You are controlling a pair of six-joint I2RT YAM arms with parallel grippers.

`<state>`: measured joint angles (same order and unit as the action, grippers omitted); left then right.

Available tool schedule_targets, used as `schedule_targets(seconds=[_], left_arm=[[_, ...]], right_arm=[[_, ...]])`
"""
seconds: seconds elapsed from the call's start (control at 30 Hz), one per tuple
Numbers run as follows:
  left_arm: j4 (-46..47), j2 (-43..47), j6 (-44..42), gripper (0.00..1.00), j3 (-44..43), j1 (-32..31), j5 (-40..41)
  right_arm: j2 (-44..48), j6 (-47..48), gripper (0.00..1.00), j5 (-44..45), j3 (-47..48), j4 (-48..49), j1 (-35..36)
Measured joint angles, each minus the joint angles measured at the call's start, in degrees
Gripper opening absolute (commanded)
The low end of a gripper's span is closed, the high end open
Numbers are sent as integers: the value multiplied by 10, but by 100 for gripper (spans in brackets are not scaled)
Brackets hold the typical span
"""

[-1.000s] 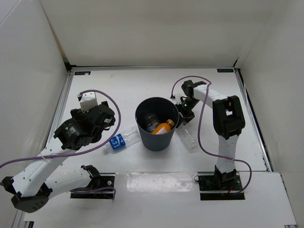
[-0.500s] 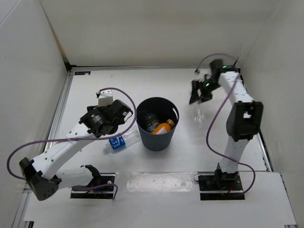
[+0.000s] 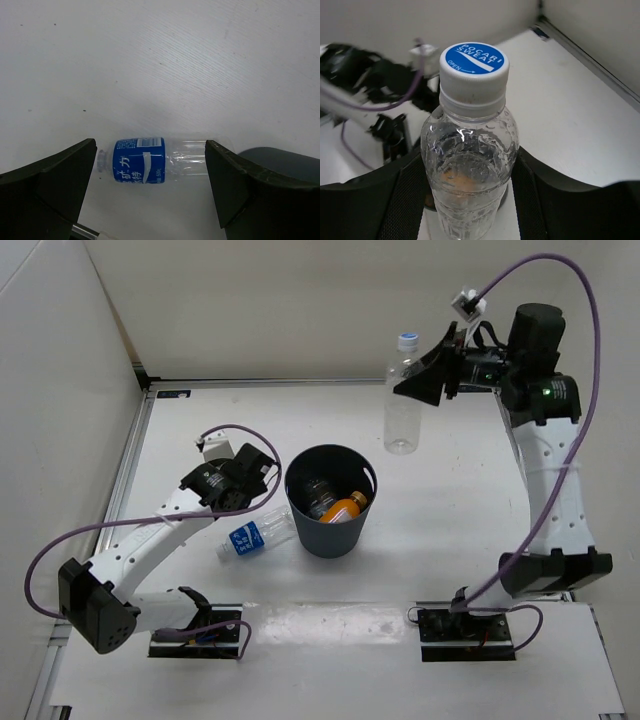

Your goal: Put the plastic bottles in the bin

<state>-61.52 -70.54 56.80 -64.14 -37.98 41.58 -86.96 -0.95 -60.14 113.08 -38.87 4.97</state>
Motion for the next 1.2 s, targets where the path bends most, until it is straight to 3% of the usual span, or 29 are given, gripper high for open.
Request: schedule_targets(seconds=[0.2, 0.6, 0.7, 0.73, 0.77, 0.8, 0.9, 1.2], left_arm=[[23, 17, 37, 100, 26, 29, -47], [60, 74, 166, 100, 114, 80, -117], [68, 68, 187, 100, 114, 82, -125], [68, 65, 195, 100, 114, 82, -127], [68, 61, 205, 100, 114, 82, -129], [68, 56, 214, 100, 114, 82, -132], [67, 43, 246, 100, 114, 82, -142], [20, -4, 424, 100, 94, 79, -197]], right_arm=[[41, 105, 0, -93, -75, -3, 103], [10, 257, 3, -101, -136, -38, 203], [9, 274, 15, -97, -136, -39, 215], [9, 280, 27, -95, -137, -40, 216], [9, 286, 75, -94, -139, -41, 218], [9, 289, 90, -90, -143, -44, 219], [8, 283, 90, -70, -150, -36, 220], [-2, 120, 90, -9, -136, 124, 152]])
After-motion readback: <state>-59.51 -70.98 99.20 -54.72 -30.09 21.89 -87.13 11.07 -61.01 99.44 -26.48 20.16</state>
